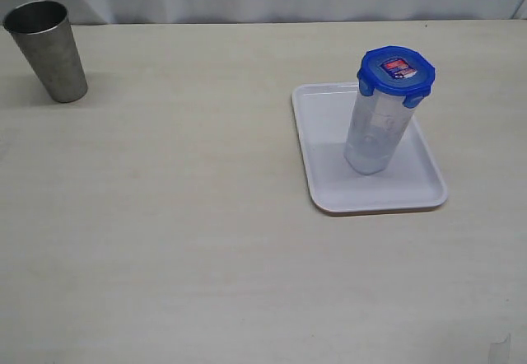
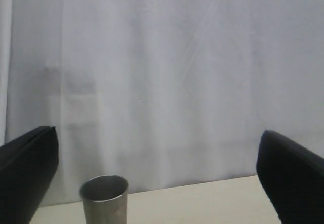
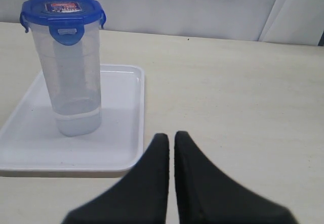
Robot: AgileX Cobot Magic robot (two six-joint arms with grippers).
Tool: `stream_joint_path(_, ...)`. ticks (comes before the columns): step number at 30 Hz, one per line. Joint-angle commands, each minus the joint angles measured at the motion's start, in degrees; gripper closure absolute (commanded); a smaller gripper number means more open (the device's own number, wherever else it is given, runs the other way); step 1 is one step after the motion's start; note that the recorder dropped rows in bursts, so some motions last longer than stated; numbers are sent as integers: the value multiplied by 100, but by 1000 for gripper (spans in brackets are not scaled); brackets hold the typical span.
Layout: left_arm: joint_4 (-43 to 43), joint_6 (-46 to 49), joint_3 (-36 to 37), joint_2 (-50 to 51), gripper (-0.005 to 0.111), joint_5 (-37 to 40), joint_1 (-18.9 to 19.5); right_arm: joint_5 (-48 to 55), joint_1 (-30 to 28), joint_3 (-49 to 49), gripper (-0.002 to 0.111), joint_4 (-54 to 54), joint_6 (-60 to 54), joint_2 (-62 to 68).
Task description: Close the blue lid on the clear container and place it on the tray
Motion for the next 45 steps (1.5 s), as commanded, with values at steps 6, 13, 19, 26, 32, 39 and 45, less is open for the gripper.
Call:
stream_joint_path(6, -62, 35, 683, -828, 4, -31, 558, -31, -35, 13, 104, 8, -22, -30)
stream_joint_path(13, -62, 35, 978, -1479, 4, 282, 633, -31, -35, 13, 104, 8, -22, -30)
stream_joint_path(19, -62, 35, 1268, -1511, 4, 306, 937, -31, -35, 13, 104, 8, -22, -30)
stream_joint_path(26, -62, 35, 1268, -1511, 4, 646, 990, -31, -35, 13, 104, 8, -22, -30)
stream_joint_path(32, -62, 35, 1268, -1511, 4, 1353, 990, -31, -35, 13, 104, 8, -22, -30)
stream_joint_path(39, -14, 35, 1268, -1511, 4, 2414, 990, -31, -35, 13, 104, 8, -22, -30)
stream_joint_path(45, -4, 35, 1268, -1511, 4, 2552, 990, -31, -35, 13, 104, 8, -22, -30)
